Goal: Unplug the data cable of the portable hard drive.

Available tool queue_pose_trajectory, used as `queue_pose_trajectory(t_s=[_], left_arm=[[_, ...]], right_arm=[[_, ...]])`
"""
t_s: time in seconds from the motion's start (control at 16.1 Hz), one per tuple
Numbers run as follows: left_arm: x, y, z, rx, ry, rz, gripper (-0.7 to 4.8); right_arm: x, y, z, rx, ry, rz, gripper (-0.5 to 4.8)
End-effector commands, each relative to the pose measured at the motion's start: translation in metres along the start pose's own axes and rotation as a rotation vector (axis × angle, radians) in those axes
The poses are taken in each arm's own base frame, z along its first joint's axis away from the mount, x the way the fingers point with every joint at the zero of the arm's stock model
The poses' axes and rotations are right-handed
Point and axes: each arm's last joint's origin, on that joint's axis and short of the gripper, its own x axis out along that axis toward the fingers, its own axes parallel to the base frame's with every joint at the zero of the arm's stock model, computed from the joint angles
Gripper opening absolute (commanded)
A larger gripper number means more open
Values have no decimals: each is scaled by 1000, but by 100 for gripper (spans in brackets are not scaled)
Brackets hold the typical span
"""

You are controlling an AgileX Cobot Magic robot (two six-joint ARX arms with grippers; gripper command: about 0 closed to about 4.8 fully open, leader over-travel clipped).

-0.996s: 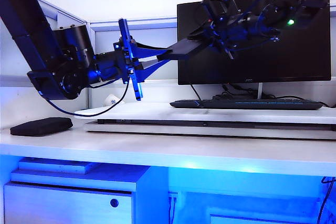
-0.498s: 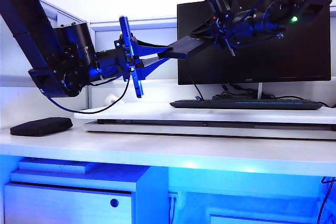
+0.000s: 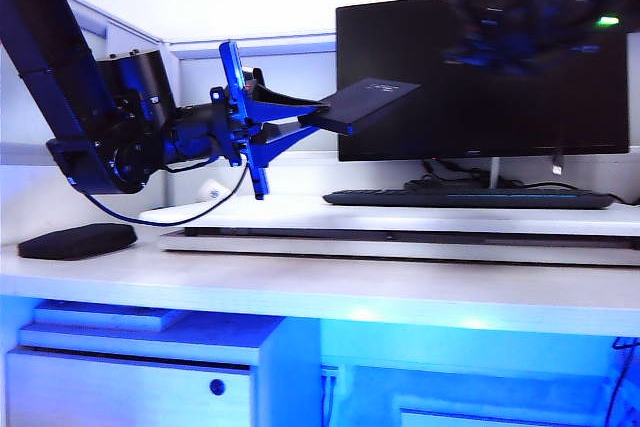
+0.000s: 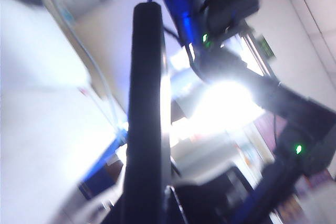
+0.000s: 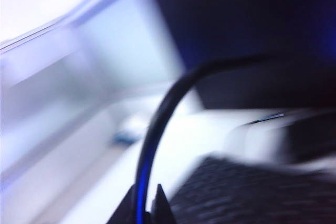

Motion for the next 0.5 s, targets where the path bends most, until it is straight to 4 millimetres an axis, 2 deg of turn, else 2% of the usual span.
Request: queue_pose_trajectory(t_s=[0.06, 0.37, 0.5], left_arm=[[-4, -5, 6, 38, -28, -1, -6], [-5, -2, 7, 12, -89, 23, -6], [-8, 6, 10, -12, -209, 87, -6]], right_arm=[[0, 3, 6, -27, -38, -9, -5], [-5, -14, 9, -85, -68, -109, -5], [-8, -29, 4, -67, -37, -155, -5]])
